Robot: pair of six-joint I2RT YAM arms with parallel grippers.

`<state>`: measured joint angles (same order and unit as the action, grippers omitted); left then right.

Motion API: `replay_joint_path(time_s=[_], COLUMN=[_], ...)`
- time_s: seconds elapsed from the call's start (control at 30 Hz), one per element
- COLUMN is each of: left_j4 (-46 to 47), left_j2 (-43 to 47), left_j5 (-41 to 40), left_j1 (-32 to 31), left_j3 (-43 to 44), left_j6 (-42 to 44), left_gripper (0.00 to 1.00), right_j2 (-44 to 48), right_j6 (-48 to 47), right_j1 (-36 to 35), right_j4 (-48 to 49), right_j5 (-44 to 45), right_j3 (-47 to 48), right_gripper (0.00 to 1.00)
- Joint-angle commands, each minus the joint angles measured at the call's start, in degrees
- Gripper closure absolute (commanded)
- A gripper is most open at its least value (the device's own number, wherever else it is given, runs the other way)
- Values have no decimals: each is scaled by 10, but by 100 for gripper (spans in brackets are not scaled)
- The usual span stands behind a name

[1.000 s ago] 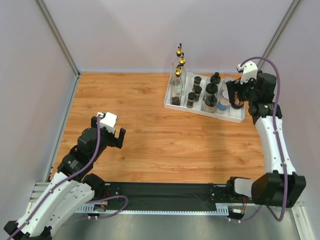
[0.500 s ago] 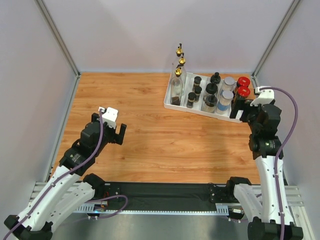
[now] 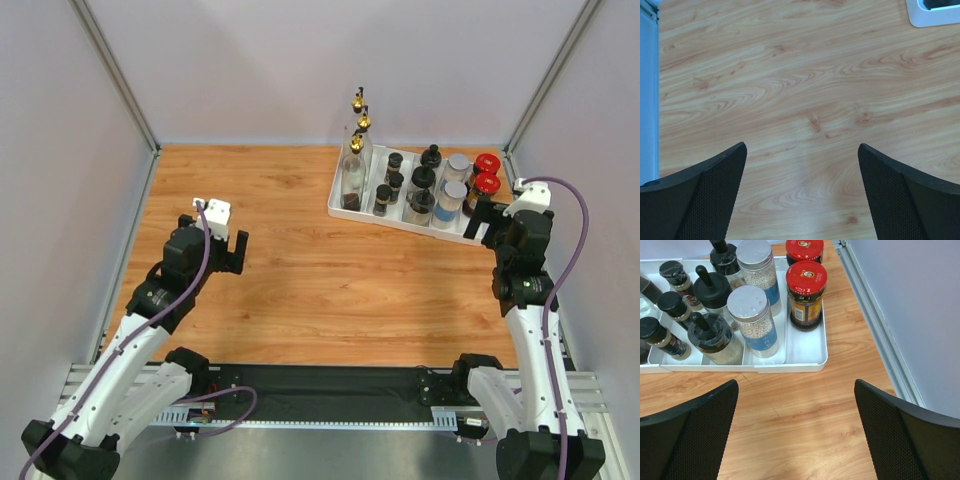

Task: Organize the condiment bottles
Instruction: Reset both arms

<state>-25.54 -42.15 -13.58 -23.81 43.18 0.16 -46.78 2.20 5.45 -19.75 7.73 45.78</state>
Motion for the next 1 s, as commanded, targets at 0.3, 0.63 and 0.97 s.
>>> replay_joint_path(time_s=[0.3, 0.63, 0.97], left_j4=[38, 39, 41], left_j2=[10, 16, 16], left_j5=[27, 34, 35], left_j1=[34, 33, 34], left_j3=[-31, -35, -38], left_j6=[-3, -2, -3], left_gripper=[0, 0, 0], right_j2=[-3, -9, -10], right_j6=[9, 12, 11], right_j1=[2, 2, 2], right_j4=[34, 39, 42], right_j5=[61, 88, 94], right_j3=[-15, -16, -17], right_gripper=[0, 0, 0])
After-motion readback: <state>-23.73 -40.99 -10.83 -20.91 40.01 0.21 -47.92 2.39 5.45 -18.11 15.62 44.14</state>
